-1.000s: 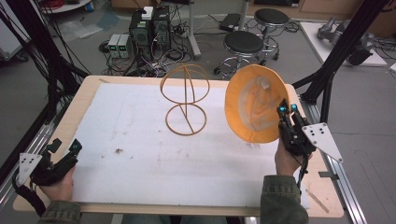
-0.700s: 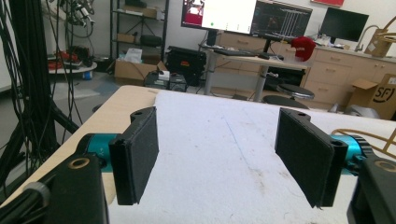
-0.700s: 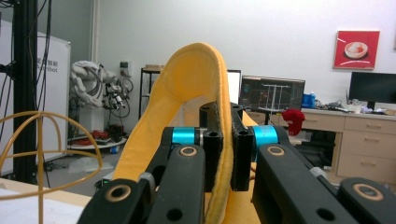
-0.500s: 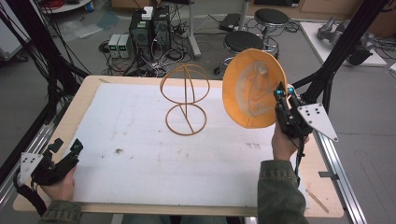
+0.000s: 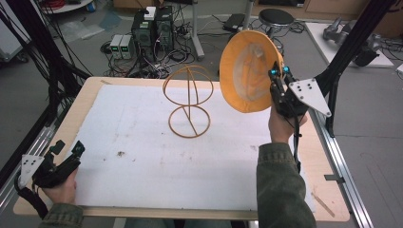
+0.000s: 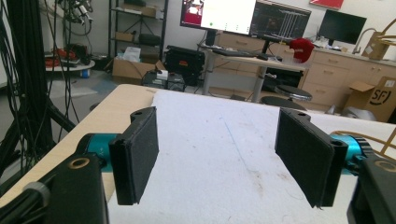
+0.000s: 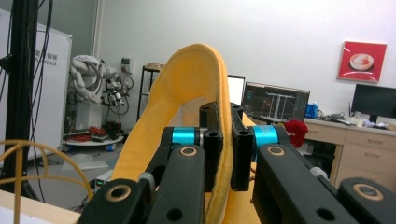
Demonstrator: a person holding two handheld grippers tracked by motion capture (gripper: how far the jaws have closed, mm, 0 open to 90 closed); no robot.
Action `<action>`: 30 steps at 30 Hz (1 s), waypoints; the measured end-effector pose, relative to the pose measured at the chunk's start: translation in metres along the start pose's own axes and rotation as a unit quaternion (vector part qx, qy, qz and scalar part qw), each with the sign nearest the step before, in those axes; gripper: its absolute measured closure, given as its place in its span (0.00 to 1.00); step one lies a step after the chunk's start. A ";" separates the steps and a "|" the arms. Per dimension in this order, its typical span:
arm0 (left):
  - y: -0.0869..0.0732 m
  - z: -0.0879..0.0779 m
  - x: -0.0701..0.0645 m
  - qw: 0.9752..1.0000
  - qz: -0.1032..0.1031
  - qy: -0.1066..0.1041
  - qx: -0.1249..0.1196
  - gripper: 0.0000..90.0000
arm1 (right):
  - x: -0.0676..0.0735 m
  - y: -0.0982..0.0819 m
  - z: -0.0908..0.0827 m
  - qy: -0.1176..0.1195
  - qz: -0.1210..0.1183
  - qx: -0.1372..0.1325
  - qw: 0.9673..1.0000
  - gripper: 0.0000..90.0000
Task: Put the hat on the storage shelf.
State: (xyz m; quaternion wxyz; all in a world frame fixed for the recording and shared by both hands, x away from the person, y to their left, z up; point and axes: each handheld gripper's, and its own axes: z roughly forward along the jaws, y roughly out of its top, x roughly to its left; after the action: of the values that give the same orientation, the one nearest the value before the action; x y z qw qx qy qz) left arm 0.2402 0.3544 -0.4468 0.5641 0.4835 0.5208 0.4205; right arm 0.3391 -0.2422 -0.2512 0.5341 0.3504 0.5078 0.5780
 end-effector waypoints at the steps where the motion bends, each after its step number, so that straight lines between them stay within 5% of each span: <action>1: 0.000 0.000 0.000 1.000 0.000 0.000 0.000 0.34 | 0.000 0.000 0.000 0.000 0.000 0.000 1.000 0.96; 6: 0.000 0.001 -0.001 1.000 -0.002 -0.002 -0.001 0.34 | 0.009 0.010 0.024 -0.002 -0.026 0.007 1.000 0.96; 13: 0.000 0.001 -0.001 1.000 -0.003 -0.002 -0.001 0.34 | 0.016 0.009 0.043 -0.010 -0.030 0.012 0.999 0.96; 16: 0.000 0.001 -0.001 1.000 -0.002 -0.003 -0.002 0.34 | 0.019 0.006 0.048 -0.011 -0.049 0.020 0.999 0.96; 22: 0.000 0.001 0.001 1.000 -0.006 -0.001 -0.003 0.34 | 0.025 0.007 0.049 -0.012 -0.044 0.019 0.999 0.96; 30: 0.002 0.000 0.003 1.000 -0.009 0.007 -0.009 0.34 | 0.049 0.019 0.055 0.005 -0.072 0.017 0.997 0.96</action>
State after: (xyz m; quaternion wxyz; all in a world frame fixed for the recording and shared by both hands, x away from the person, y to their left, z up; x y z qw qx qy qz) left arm 0.2411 0.3580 -0.4458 0.5686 0.4712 0.5250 0.4232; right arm 0.3772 -0.1807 -0.2264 0.5656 0.3187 0.5447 0.5309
